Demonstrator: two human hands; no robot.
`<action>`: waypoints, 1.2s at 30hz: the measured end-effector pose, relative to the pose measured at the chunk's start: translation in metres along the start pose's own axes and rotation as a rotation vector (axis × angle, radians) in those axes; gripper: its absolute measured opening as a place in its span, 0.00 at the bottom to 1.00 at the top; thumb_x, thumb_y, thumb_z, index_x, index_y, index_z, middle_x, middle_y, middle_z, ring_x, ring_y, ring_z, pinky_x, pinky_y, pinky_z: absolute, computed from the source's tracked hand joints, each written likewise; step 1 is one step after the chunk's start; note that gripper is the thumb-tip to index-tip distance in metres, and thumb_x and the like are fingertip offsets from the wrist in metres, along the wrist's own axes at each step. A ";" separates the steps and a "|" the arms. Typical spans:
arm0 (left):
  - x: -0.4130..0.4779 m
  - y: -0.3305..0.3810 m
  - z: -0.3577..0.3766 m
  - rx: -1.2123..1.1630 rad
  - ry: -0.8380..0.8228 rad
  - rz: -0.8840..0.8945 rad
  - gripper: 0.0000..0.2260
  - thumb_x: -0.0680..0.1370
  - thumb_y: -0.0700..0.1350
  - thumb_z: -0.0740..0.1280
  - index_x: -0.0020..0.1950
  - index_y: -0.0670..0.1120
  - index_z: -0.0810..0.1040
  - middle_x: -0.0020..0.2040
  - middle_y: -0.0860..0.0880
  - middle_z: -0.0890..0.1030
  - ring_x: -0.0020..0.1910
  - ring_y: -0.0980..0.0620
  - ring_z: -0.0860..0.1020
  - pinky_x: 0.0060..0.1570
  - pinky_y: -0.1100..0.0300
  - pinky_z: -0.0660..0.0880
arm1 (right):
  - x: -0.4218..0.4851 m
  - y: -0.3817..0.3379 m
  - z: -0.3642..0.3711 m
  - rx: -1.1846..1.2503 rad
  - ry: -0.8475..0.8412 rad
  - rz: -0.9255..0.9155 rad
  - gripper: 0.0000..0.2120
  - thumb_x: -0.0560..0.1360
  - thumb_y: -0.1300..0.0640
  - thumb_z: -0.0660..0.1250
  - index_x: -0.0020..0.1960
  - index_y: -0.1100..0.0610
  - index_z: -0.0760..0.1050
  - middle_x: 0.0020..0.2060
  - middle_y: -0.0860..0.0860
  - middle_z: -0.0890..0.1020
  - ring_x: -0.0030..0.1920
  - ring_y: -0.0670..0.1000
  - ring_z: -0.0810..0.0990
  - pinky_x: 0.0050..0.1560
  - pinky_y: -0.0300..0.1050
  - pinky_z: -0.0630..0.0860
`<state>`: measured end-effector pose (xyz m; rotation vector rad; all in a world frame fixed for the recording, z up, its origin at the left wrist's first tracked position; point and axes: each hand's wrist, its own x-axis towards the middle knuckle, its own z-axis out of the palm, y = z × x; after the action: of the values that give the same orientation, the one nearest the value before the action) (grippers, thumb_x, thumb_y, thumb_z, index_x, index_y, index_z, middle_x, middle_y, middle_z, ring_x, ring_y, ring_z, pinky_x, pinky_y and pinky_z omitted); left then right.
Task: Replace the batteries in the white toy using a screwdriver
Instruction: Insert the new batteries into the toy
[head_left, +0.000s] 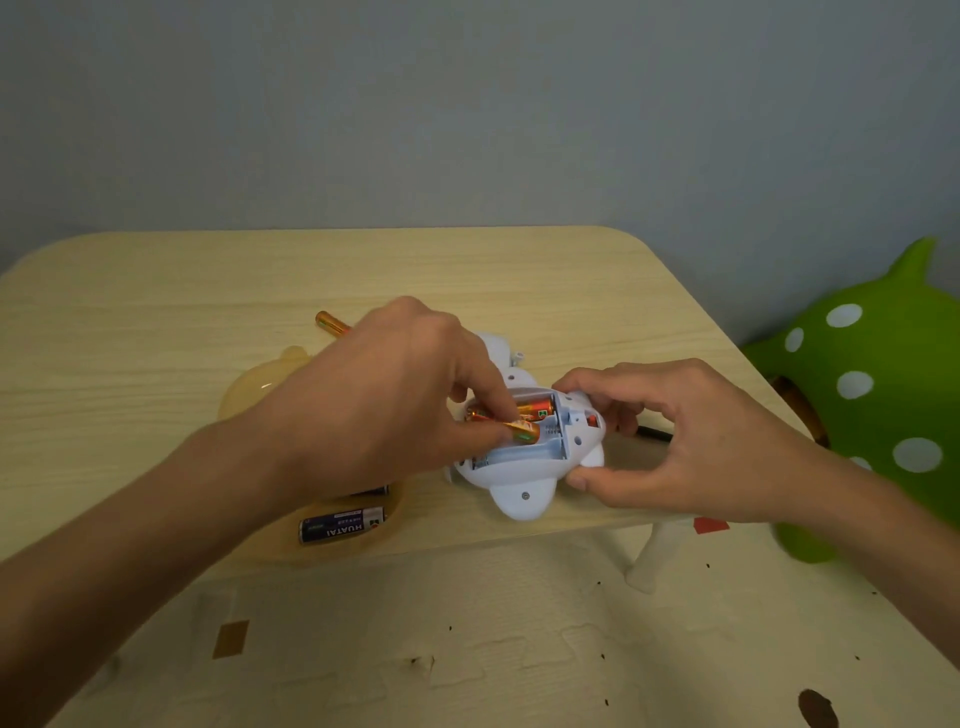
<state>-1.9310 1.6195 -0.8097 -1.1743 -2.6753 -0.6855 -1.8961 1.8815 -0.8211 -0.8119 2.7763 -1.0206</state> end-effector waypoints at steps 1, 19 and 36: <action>0.000 0.001 0.002 0.003 0.021 -0.006 0.06 0.72 0.51 0.79 0.49 0.58 0.90 0.40 0.58 0.86 0.38 0.58 0.80 0.38 0.57 0.78 | 0.000 0.000 0.000 -0.002 0.002 -0.004 0.14 0.73 0.53 0.79 0.58 0.48 0.84 0.43 0.47 0.84 0.41 0.49 0.76 0.45 0.49 0.76; -0.003 -0.014 -0.012 -0.183 -0.130 -0.351 0.29 0.64 0.69 0.67 0.63 0.63 0.81 0.55 0.66 0.82 0.50 0.69 0.79 0.43 0.67 0.76 | -0.001 0.000 -0.001 -0.014 0.014 0.005 0.16 0.72 0.53 0.79 0.58 0.46 0.84 0.42 0.42 0.83 0.41 0.47 0.77 0.44 0.41 0.76; 0.019 0.008 -0.003 -0.172 -0.176 -0.539 0.13 0.68 0.54 0.81 0.48 0.56 0.82 0.45 0.58 0.85 0.40 0.61 0.82 0.39 0.61 0.76 | 0.003 -0.001 -0.002 0.005 -0.035 0.036 0.13 0.74 0.54 0.79 0.57 0.48 0.84 0.47 0.48 0.87 0.45 0.53 0.80 0.48 0.51 0.78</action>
<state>-1.9382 1.6355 -0.7986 -0.5485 -3.1683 -0.9369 -1.8984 1.8805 -0.8186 -0.7685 2.7478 -0.9969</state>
